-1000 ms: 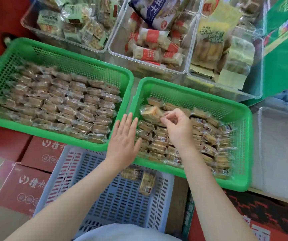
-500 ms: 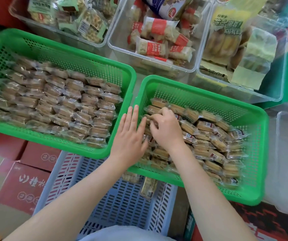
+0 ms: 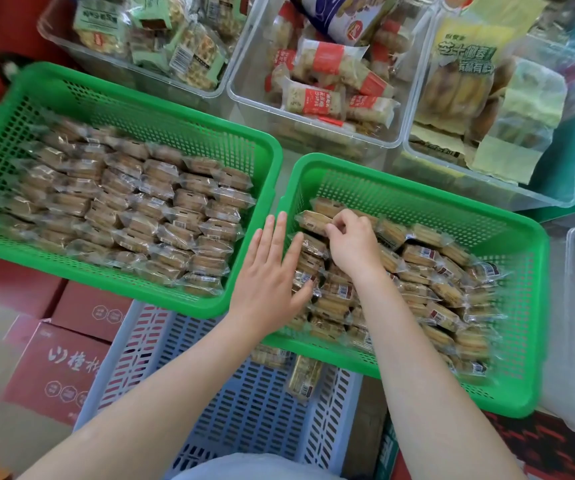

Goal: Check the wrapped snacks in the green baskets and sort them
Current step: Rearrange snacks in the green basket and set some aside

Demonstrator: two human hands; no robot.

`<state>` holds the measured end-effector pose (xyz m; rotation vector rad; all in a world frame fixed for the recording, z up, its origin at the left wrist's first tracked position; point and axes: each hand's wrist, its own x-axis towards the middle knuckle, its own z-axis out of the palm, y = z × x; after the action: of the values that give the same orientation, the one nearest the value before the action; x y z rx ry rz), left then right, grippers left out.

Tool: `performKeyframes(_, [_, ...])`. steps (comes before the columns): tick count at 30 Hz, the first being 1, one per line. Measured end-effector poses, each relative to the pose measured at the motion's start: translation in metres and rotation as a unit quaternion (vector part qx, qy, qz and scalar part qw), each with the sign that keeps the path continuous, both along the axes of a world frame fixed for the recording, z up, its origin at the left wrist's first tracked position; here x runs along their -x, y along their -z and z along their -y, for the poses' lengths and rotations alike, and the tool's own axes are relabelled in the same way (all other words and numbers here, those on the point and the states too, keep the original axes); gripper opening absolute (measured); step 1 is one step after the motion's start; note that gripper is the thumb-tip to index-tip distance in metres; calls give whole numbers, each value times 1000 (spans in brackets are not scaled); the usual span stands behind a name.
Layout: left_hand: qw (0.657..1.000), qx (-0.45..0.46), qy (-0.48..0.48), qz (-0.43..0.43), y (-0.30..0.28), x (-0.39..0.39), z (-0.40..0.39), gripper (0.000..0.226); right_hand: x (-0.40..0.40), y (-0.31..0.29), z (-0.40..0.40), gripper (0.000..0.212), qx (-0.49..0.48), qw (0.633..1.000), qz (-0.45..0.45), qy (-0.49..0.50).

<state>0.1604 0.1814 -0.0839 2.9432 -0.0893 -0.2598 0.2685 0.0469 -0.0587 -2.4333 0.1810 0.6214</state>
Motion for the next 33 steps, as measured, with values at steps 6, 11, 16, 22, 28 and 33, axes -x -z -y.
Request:
performKeyframes(6, [987, 153, -38, 31, -6, 3, -3, 89, 13, -41, 14, 14, -206, 973, -22, 101])
performKeyframes(11, [949, 298, -72, 70, -37, 9, -1, 100, 49, -78, 28, 20, -323, 935, -73, 129])
performKeyframes(16, [882, 458, -111, -19, -93, 17, 4, 81, 97, -92, 36, 23, -346, 930, -95, 79])
performKeyframes(22, [787, 576, -195, -104, -96, 72, -6, 47, 157, -91, 29, 18, -330, 941, -55, 59])
performKeyframes(28, [725, 632, -225, -155, -110, 128, -2, 48, 198, -106, 31, 18, -282, 956, 0, 75])
performKeyframes(33, [701, 636, -272, -173, -112, 153, 2, 14, 224, -112, 37, 20, -282, 955, 22, 85])
